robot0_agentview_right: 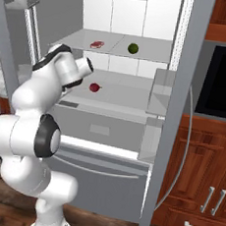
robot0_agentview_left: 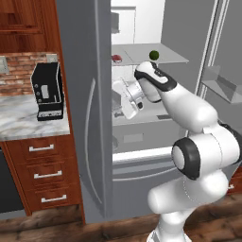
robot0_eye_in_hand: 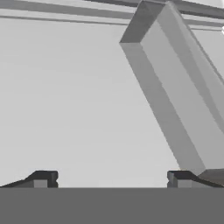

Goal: Open the fridge, remove the pear, lime, and steak, and place them on any counter.

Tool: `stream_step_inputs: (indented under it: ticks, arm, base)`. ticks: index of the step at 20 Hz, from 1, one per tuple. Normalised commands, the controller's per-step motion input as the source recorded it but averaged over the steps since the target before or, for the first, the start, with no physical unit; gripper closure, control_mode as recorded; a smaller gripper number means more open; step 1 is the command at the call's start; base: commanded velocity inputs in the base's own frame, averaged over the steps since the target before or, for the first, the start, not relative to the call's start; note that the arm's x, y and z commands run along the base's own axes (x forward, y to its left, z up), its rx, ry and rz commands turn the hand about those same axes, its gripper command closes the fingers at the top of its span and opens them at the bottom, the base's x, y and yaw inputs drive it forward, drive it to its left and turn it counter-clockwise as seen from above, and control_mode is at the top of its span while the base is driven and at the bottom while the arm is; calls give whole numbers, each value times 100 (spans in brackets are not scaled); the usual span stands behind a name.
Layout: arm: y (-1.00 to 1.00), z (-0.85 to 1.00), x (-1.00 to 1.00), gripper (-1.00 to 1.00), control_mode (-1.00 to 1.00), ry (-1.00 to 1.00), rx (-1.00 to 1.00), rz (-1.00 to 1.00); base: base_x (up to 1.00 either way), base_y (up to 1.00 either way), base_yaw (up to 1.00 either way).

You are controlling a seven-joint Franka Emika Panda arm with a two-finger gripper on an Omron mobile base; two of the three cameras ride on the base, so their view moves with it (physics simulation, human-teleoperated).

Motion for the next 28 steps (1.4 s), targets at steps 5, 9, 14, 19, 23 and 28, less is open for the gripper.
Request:
stream_step_inputs:
  ticks: [5, 9, 14, 19, 23, 28]
  arm:
    - [75, 15, -100, -100, -100, -32, 0, 6]
    - [69, 33, -89, -100, -100, -22, 1, 2]
    - [11, 44, -3, -100, -100, 9, 4, -11]
    - [-12, 39, 19, -100, -100, 24, 1, -15]
    - [-58, 56, 32, -100, -100, 44, 0, -13]
    - [-75, 12, 1, -100, -100, 27, -13, -2]
  base:
    - [0, 0, 0]
    - [0, 0, 0]
    - [0, 0, 0]
    - [0, 0, 0]
    - [0, 0, 0]
    - [0, 0, 0]
